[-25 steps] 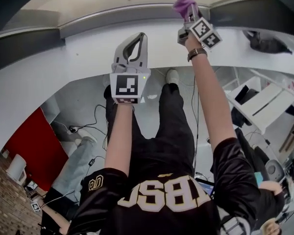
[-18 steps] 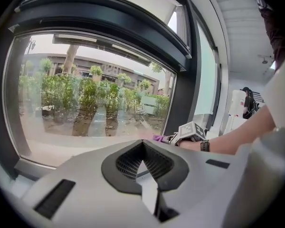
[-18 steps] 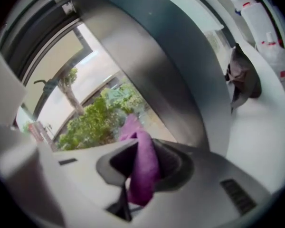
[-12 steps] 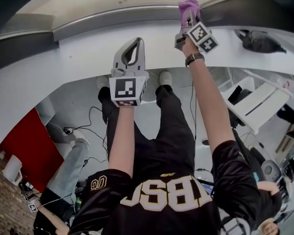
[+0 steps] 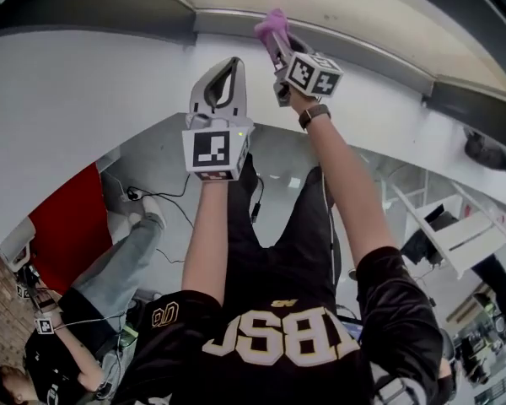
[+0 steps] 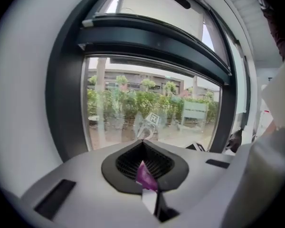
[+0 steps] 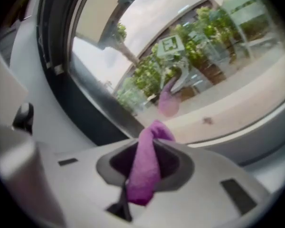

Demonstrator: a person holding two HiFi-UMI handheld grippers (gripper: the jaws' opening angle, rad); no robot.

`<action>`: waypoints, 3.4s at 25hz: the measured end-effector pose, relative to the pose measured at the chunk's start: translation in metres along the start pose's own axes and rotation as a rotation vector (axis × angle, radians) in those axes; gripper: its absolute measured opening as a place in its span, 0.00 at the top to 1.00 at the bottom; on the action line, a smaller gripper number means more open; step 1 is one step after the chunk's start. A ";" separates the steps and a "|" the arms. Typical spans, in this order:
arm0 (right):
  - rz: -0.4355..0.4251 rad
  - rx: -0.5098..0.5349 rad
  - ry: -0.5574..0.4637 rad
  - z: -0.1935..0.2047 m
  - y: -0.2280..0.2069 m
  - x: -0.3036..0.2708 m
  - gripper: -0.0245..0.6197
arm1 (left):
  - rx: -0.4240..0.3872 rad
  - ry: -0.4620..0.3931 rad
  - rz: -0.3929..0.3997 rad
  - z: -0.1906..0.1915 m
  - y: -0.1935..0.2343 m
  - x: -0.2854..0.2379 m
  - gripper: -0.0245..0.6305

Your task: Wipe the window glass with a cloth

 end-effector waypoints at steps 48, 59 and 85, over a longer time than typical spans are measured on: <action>0.261 0.018 -0.283 -0.096 -0.090 0.392 0.84 | 0.020 0.052 0.231 -0.056 -0.259 0.027 0.93; 0.155 0.431 -0.413 -0.186 0.150 0.417 0.84 | 0.002 -0.177 0.216 -0.198 -0.176 0.088 0.93; 0.182 0.608 -0.582 -0.283 0.211 0.438 0.84 | -0.116 -0.343 0.253 -0.300 -0.198 0.093 0.93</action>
Point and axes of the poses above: the fingertips, and each gripper's own axes: x backward along the fingers, y to its left, z out of its underside, the point moved 8 cm from there along x, backward along the fingers
